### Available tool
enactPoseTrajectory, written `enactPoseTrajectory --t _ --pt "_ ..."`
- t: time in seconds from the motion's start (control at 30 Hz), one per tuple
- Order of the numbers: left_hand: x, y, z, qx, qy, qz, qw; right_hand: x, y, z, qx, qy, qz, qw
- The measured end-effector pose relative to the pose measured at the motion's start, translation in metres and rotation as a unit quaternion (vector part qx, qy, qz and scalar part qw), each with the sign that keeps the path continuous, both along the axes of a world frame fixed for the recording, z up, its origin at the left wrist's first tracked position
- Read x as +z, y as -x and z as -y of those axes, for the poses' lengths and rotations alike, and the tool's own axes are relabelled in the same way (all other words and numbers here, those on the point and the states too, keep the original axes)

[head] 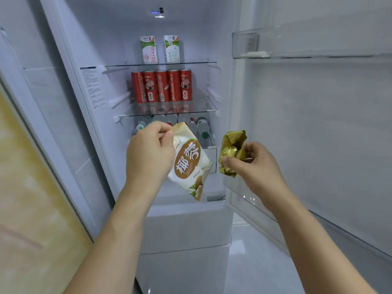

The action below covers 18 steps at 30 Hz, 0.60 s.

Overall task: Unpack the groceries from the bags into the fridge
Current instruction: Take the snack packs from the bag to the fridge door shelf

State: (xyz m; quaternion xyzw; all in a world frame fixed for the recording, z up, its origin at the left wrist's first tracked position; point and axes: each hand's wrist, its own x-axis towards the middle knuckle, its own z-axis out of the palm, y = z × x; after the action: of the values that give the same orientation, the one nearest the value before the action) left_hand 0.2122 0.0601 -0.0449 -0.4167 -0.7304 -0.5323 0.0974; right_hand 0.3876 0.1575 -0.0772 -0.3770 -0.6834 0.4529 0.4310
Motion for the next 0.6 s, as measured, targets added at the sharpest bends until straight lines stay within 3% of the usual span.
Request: enactPoseTrajectory --t 0.27,0.6 --pt "0.035 -0.020 -0.066 -0.080 -0.068 0.015 0.994 0.018 -0.025 -0.037 -0.091 -0.006 -0.012 0.996" --pt "0.031 -0.031 -0.131 -0.151 -0.004 0.065 0.986 0.015 -0.031 -0.061 -0.112 0.015 0.025 0.993"
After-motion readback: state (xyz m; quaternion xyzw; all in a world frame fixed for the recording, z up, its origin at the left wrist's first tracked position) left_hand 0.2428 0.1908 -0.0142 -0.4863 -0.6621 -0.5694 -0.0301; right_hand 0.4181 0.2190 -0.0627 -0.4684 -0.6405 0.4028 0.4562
